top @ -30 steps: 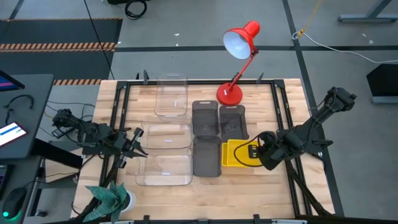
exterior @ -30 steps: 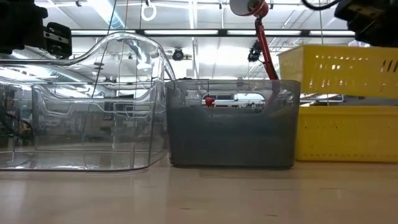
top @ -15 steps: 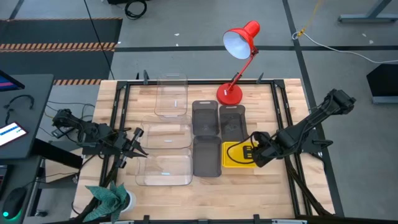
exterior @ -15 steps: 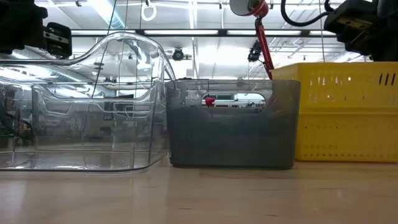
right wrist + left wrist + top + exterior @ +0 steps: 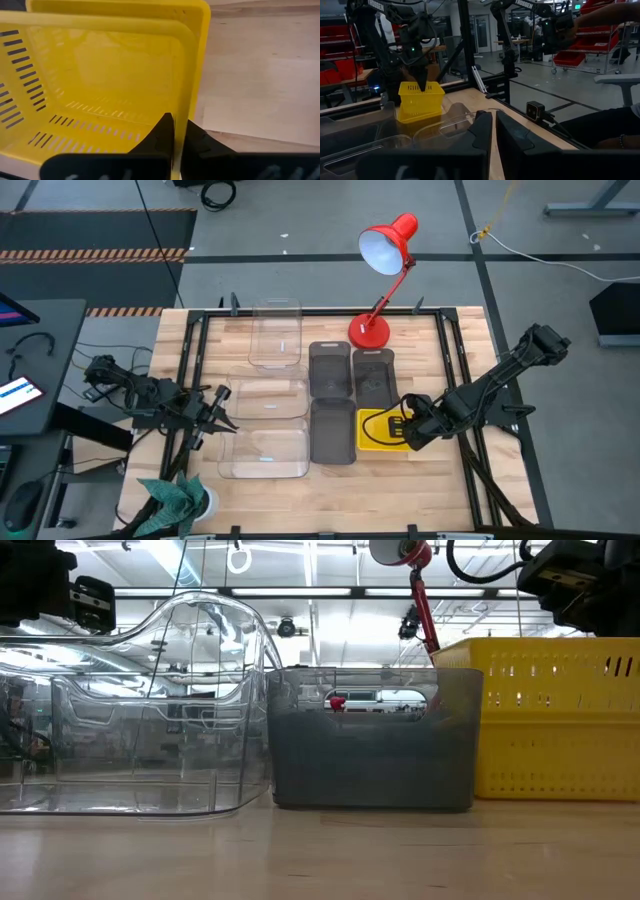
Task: Stack baskets by color
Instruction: Stack the bottom yellow bin on the stacked yellow bins, then stack the bottom black bin on the top left black bin
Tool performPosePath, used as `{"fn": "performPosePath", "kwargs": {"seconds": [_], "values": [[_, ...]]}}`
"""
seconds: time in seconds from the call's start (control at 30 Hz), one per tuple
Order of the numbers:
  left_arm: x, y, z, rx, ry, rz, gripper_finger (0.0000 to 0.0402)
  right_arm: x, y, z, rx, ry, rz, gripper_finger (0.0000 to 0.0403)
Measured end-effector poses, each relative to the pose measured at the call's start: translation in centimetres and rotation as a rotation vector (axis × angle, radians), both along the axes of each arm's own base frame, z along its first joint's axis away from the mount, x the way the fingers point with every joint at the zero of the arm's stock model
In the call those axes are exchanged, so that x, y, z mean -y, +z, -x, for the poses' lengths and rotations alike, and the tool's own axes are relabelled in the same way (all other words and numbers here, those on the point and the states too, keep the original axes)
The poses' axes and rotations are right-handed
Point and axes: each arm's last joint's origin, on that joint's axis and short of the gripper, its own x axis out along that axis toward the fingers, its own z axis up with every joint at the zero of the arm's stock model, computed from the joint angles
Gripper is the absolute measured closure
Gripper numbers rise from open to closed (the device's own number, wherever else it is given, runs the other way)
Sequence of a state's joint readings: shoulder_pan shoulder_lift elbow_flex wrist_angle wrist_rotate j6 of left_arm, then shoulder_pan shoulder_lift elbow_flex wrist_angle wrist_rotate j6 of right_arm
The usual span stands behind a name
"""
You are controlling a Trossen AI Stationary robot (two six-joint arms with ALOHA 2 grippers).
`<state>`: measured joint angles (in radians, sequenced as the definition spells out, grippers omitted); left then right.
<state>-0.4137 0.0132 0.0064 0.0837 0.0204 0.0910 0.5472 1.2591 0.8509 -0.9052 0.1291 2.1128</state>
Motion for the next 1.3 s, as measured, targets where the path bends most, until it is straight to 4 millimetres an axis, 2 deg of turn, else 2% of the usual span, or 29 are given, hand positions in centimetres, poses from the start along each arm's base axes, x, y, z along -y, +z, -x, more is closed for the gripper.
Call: {"fn": "performPosePath", "kwargs": {"seconds": [0.2, 0.53, 0.77, 0.9, 1.1, 1.3], "values": [[0.0, 0.0, 0.0, 0.001, 0.001, 0.001, 0.0376, 0.0, 0.0, -0.1, 0.011, 0.002, -0.006, 0.0358], [0.0, 0.0, 0.0, 0.001, 0.000, 0.001, 0.0366, 0.6, 0.5, -0.1, -0.030, 0.049, -0.112, 0.0282], [0.0, 0.0, 0.0, 0.001, 0.000, 0.001, 0.0372, 1.5, 1.8, -0.3, 0.107, 0.111, -0.094, 0.0264], [0.0, 0.0, 0.0, 0.001, 0.000, 0.001, 0.0372, 1.4, 1.9, -1.9, 0.253, 0.205, 0.011, 0.0265], [0.0, 0.0, 0.0, 0.001, 0.000, 0.000, 0.0365, 0.6, 2.1, -5.6, 0.529, 0.379, 0.229, 0.0265], [0.0, 0.0, 0.0, 0.001, 0.000, 0.000, 0.0373, -0.4, 0.8, -9.0, 0.668, 0.554, 0.372, 0.0265]]}}
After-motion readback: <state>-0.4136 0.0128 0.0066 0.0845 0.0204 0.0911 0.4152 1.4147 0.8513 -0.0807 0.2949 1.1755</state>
